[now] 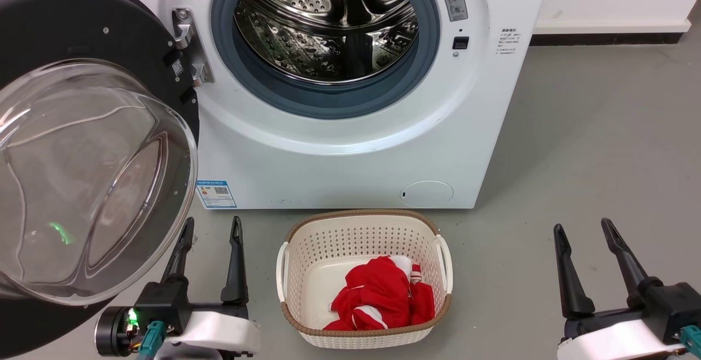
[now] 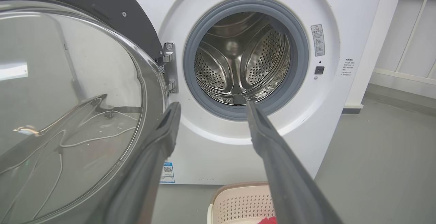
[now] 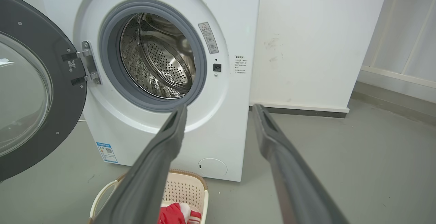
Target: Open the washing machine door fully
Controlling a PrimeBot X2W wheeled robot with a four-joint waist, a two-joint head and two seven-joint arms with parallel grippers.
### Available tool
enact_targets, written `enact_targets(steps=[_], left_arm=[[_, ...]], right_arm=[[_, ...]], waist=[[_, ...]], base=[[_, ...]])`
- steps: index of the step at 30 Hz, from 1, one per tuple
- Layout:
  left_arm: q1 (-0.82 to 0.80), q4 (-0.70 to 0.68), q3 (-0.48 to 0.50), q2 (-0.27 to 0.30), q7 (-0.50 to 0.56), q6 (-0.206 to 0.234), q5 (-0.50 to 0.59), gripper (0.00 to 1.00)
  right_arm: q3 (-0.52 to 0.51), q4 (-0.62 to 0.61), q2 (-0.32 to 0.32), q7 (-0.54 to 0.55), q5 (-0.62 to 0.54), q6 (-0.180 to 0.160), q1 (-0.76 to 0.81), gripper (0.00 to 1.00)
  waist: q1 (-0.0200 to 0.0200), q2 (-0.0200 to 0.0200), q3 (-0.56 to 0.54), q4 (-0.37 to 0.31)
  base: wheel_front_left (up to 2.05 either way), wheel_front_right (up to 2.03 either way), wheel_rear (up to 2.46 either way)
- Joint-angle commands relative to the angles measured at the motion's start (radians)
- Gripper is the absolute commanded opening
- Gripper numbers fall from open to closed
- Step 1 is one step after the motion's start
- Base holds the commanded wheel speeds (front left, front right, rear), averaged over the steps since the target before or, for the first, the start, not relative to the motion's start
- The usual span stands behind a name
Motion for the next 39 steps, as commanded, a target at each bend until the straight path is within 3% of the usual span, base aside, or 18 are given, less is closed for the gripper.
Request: enact_targets(steps=[1,7,8,11,39], left_arm=[[0.012,-0.004,0.003,-0.003,-0.002,-0.003,0.003,1.00],[0.012,-0.006,0.002,-0.003,-0.002,-0.006,0.009,1.00],[0.003,-0.002,0.000,-0.002,0.000,-0.004,0.005,0.00],[0.005,0.020,0.001,-0.003,0.006,-0.006,-0.011,0.00],[-0.040,0.082,0.074,-0.013,0.143,-0.071,-0.555,0.00]], right_arm=[[0.001,-0.001,0.002,0.000,0.008,-0.001,0.013,1.00],[0.001,0.006,0.002,-0.003,0.012,-0.001,0.013,1.00],[0.001,0.005,0.000,-0.001,0.009,0.000,0.001,0.00],[0.008,0.021,0.000,-0.002,0.027,0.000,0.006,0.00],[0.012,0.145,-0.031,0.065,0.630,0.000,-0.082,0.00]], waist=[[0.0000,0.0000,0.001,0.000],[0.0000,0.0000,0.002,-0.002],[0.0000,0.0000,0.002,-0.003],[0.0000,0.0000,0.002,-0.003],[0.0000,0.0000,0.001,0.000]], base=[[0.00,0.00,0.00],[0.00,0.00,0.00],[0.00,0.00,0.00],[0.00,0.00,0.00],[0.00,0.00,0.00]])
